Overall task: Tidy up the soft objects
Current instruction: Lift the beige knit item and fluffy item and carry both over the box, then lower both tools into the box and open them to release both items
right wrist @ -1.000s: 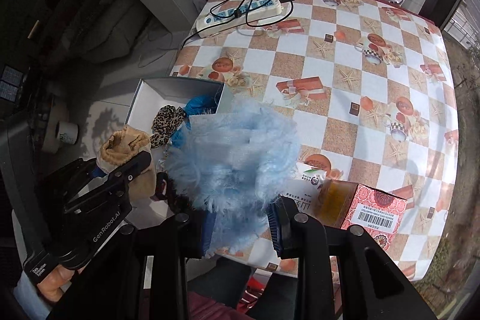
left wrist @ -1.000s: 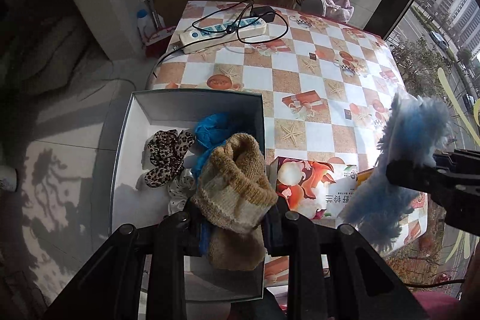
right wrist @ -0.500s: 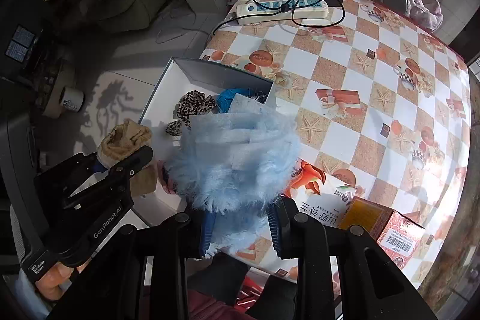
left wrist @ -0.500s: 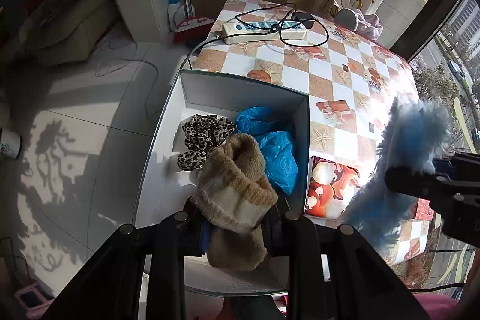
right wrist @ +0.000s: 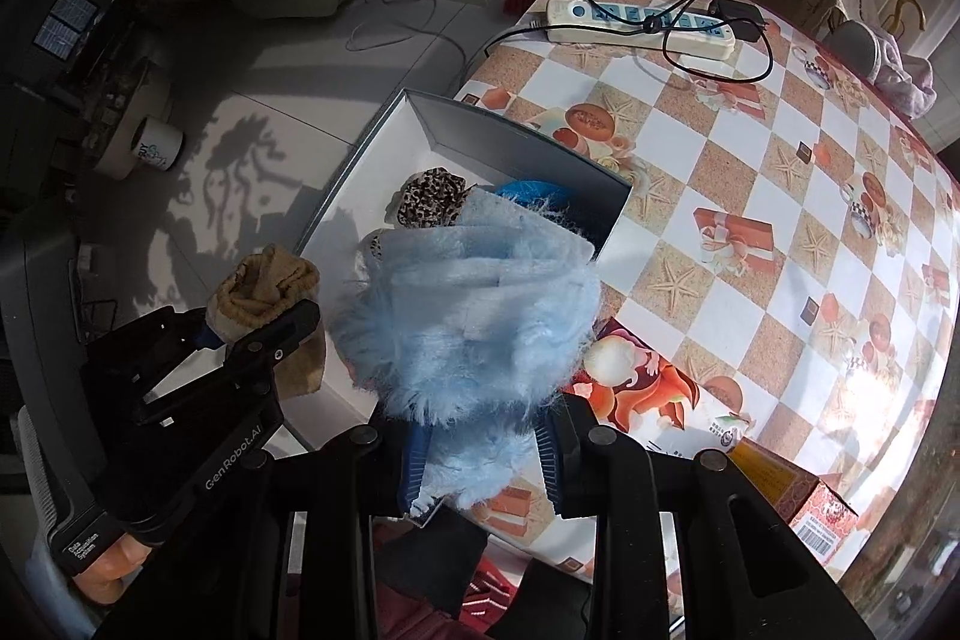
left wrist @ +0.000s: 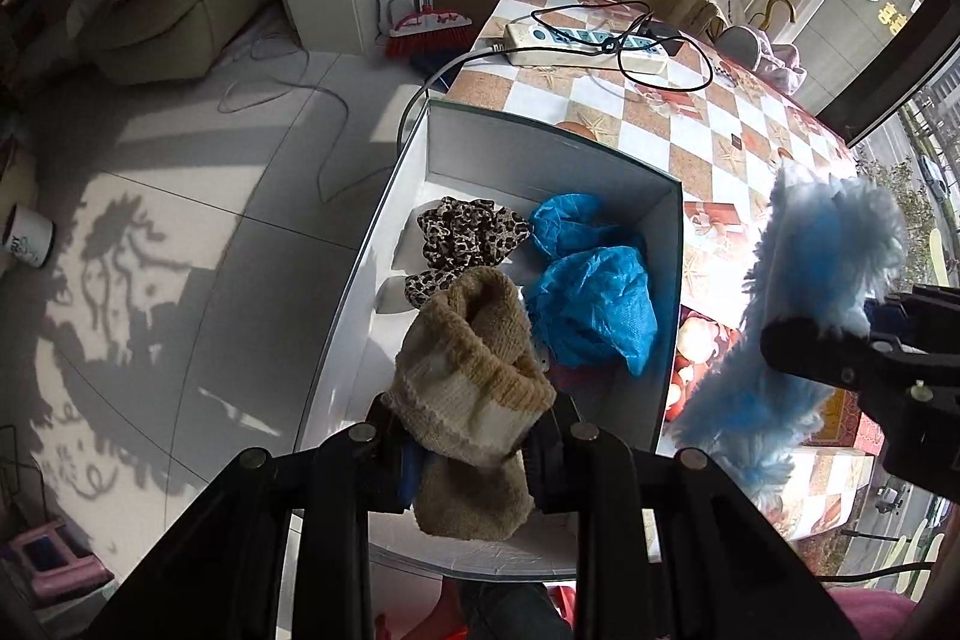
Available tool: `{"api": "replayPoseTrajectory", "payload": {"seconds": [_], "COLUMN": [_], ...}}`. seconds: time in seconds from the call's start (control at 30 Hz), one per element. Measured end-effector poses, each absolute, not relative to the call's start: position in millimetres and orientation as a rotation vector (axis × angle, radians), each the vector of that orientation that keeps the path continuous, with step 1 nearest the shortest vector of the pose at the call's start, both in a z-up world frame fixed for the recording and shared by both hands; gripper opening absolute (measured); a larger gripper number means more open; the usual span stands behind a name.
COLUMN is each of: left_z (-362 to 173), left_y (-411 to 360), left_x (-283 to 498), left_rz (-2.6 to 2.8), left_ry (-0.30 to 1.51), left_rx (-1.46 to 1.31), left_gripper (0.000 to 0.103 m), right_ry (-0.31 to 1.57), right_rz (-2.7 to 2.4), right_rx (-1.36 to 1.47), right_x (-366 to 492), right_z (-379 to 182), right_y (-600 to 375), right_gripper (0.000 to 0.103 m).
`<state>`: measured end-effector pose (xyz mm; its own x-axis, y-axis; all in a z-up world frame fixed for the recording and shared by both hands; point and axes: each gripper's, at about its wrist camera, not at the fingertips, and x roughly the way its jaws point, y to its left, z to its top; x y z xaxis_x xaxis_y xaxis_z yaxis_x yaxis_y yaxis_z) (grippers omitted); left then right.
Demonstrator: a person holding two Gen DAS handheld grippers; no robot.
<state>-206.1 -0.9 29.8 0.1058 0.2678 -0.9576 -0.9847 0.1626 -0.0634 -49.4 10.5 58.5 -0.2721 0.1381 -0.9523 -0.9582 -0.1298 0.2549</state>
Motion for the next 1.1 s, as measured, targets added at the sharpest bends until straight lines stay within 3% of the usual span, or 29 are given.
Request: {"api": "replayPoseTrajectory", "payload": {"seconds": [1.1], "left_z": [-11], "left_y": [-1], "left_x": [-210], "left_rz": [1.132], "left_ry": [1.107], "left_rx": [-1.007], "left_gripper": [0.029], "right_ry": [1.200], "right_rz": [1.556], "right_rx": [-1.152], "right_x": [-82], "right_z": [27], "right_y": [29], "right_gripper": [0.032]}}
